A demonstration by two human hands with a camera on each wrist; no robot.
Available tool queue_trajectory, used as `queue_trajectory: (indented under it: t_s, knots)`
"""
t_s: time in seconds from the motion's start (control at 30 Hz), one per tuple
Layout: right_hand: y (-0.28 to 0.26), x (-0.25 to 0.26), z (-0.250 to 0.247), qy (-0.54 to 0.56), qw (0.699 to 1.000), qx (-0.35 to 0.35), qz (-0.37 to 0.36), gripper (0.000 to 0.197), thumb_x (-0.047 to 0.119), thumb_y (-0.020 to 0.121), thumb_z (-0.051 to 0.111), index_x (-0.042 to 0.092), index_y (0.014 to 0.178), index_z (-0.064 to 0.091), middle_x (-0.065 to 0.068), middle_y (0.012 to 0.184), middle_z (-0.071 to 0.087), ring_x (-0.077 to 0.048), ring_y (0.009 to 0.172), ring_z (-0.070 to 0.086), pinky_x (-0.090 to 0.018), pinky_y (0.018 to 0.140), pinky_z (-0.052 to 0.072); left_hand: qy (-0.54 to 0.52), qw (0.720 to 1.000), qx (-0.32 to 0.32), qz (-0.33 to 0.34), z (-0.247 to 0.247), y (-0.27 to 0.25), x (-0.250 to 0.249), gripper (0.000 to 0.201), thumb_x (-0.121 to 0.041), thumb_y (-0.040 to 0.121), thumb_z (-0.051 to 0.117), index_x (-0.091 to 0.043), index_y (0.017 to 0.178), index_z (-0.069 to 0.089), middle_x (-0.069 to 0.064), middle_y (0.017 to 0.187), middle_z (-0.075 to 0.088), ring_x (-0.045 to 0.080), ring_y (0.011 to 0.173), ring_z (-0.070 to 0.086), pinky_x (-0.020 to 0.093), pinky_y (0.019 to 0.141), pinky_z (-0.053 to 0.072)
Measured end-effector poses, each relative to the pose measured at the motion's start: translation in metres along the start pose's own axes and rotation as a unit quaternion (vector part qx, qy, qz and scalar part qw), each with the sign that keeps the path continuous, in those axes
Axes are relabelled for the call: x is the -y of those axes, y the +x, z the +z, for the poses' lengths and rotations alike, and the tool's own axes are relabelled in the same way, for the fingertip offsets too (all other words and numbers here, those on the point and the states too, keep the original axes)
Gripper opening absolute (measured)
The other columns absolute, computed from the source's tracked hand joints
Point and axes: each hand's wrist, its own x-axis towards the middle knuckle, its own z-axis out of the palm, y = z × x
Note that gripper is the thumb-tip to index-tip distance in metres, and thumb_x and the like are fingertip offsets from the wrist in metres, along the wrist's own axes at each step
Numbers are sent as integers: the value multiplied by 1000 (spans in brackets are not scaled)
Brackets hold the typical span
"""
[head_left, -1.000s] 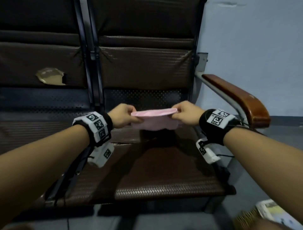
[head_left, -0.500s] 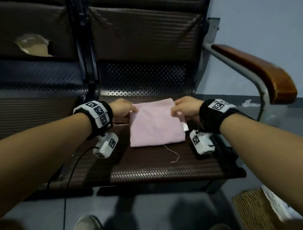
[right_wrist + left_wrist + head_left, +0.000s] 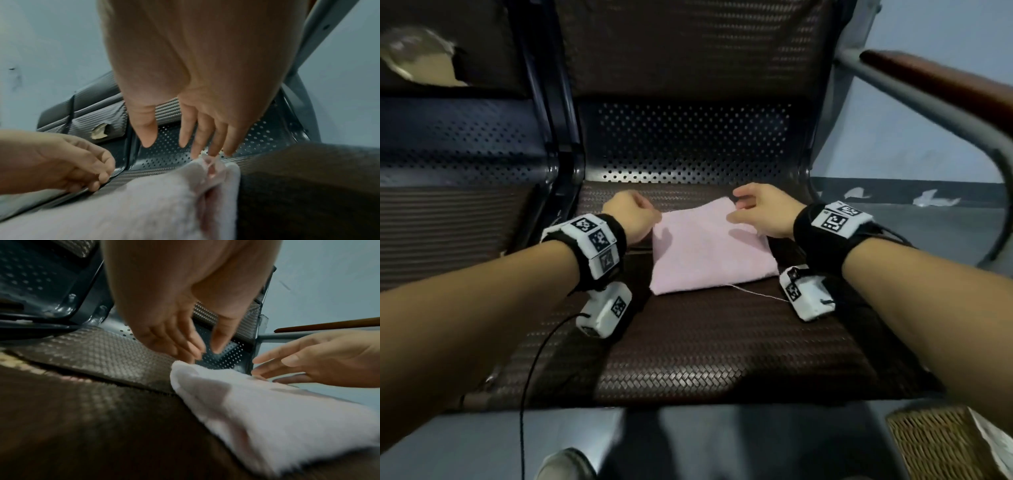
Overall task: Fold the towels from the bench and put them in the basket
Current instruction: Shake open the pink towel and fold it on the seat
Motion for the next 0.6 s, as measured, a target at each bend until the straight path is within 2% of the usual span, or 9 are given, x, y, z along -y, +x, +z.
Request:
queue_trajectory:
  t_s: [0.07, 0.1, 0.17, 0.2, 0.27, 0.33, 0.43, 0.5, 0.6]
  knots:
    - [-13, 1, -2, -58, 997, 19, -50, 44, 28, 88, 73, 16, 130, 65, -2, 127, 67, -14, 113, 62, -24, 95, 48, -51, 993, 102, 39, 0, -20, 4, 8, -18, 77, 79, -22, 72, 75, 1, 83, 76, 23, 84, 70, 33, 77, 58]
    - [-21, 2, -2, -94, 993, 34, -68, 35, 31, 88, 73, 19, 120, 70, 1, 120, 70, -11, 106, 63, -23, 89, 49, -64, 984, 157, 55, 1, -32, 6, 6, -16, 78, 82, -20, 79, 77, 5, 91, 77, 23, 92, 71, 35, 88, 56]
    - [-34, 1, -1, -158, 981, 83, -81, 34, 39, 84, 74, 17, 109, 74, 1, 107, 73, -9, 95, 62, -33, 89, 51, 3, 970, 227, 85, 1, -50, 12, 36, -26, 74, 87, -18, 107, 74, 3, 108, 73, 21, 106, 67, 29, 100, 49]
    - [-40, 1, 1, -196, 971, 115, -81, 45, 45, 81, 75, 14, 112, 72, -2, 108, 71, -11, 97, 62, -38, 94, 50, 65, 965, 233, 102, 1, -57, 15, 55, -35, 71, 88, -21, 121, 69, 0, 116, 69, 18, 111, 64, 27, 103, 46]
    - [-50, 3, 4, -273, 946, 163, -63, 70, 52, 76, 78, 16, 133, 60, 2, 125, 64, -18, 113, 58, -37, 104, 44, 176, 949, 225, 135, -1, -68, 18, 80, -45, 68, 88, -27, 139, 56, -4, 133, 59, 16, 124, 55, 26, 109, 40]
    - [-57, 6, 7, -325, 926, 181, -69, 66, 44, 79, 78, 16, 134, 56, 0, 126, 61, -23, 115, 56, -35, 103, 43, 220, 939, 210, 159, -3, -74, 18, 80, -45, 73, 84, -28, 144, 51, -3, 140, 56, 19, 129, 52, 24, 108, 37]
    - [-61, 12, 9, -333, 929, 135, -85, 22, 27, 92, 64, 13, 109, 68, -5, 103, 67, -26, 103, 61, -29, 82, 44, 224, 944, 151, 190, -5, -76, 14, 38, -32, 86, 72, -24, 123, 70, 4, 116, 72, 25, 112, 63, 26, 92, 44]
    - [-66, 14, 4, -312, 942, 94, -78, 15, 21, 93, 57, 12, 97, 69, -4, 93, 65, -26, 96, 61, -29, 76, 41, 210, 950, 126, 193, -9, -78, 12, 17, -29, 88, 64, -19, 97, 75, 6, 90, 72, 28, 94, 65, 30, 78, 45]
    - [-72, 11, -7, -253, 964, 54, -69, 17, 23, 93, 55, 14, 95, 70, -4, 94, 69, -25, 93, 63, -33, 83, 49, 141, 969, 116, 169, -13, -79, 13, 25, -38, 84, 59, -16, 76, 66, 4, 74, 65, 25, 79, 61, 32, 66, 42]
